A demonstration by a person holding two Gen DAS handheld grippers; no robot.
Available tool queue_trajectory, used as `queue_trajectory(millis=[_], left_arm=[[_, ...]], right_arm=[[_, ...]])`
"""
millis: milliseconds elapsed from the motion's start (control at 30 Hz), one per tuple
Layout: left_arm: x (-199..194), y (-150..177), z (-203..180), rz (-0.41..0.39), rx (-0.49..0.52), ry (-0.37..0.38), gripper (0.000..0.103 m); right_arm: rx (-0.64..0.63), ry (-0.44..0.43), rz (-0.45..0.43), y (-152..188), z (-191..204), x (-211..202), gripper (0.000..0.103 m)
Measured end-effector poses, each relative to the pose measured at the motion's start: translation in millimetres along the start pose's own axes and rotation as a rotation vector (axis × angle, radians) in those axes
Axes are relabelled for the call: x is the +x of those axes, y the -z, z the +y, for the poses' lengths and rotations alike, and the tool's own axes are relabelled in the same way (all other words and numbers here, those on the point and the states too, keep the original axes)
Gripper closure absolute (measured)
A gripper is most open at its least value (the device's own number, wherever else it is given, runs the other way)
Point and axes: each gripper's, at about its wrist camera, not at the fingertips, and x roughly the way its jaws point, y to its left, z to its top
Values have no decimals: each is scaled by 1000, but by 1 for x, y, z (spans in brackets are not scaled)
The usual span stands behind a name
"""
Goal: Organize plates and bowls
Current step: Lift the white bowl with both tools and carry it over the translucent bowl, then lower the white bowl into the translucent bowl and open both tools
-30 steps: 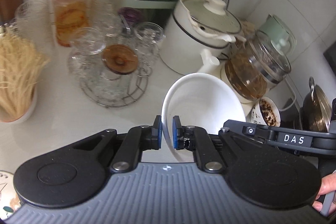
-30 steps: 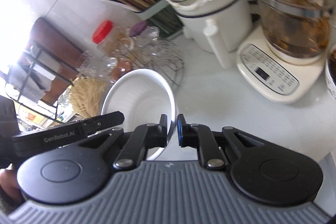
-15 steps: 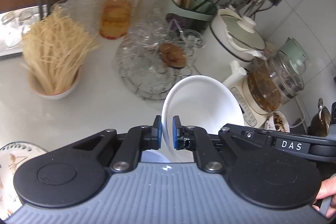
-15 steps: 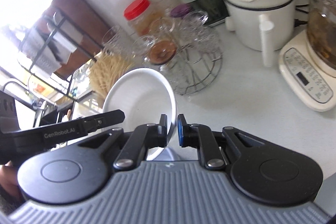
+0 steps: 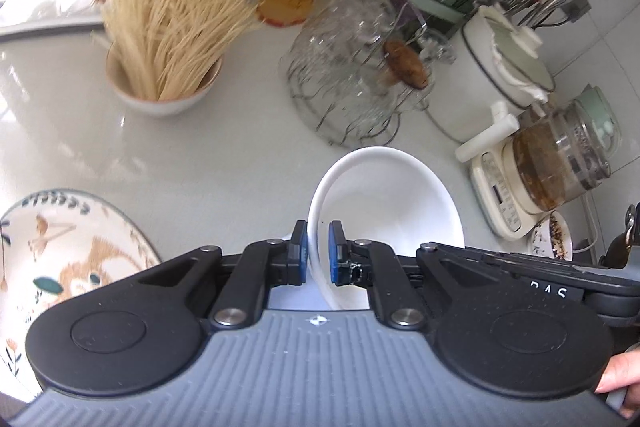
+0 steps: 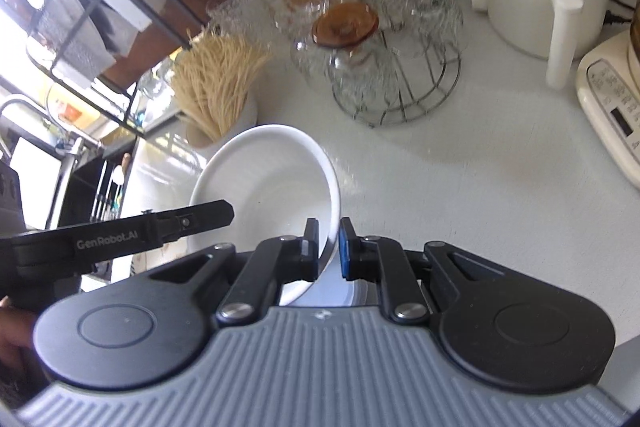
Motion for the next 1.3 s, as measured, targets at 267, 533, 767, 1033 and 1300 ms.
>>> queue_trajectory(millis=[267, 533, 767, 1033, 1300], left_arm=[[17, 15, 10, 64, -7, -37, 91], [24, 27, 19, 111, -21, -52, 91], [24, 34, 20, 129, -14, -62, 91], [23, 35, 22, 133, -16, -69, 79], [18, 32, 26, 106, -22, -86, 71]], right_arm=[[-44, 41, 65, 11, 6, 19, 89], [-67, 56, 100, 22, 8, 29, 89], [-65, 85, 103, 30, 12, 35, 89], [-43, 99, 96, 28, 12, 36, 89], [-17, 117, 89, 24, 11, 34, 89]])
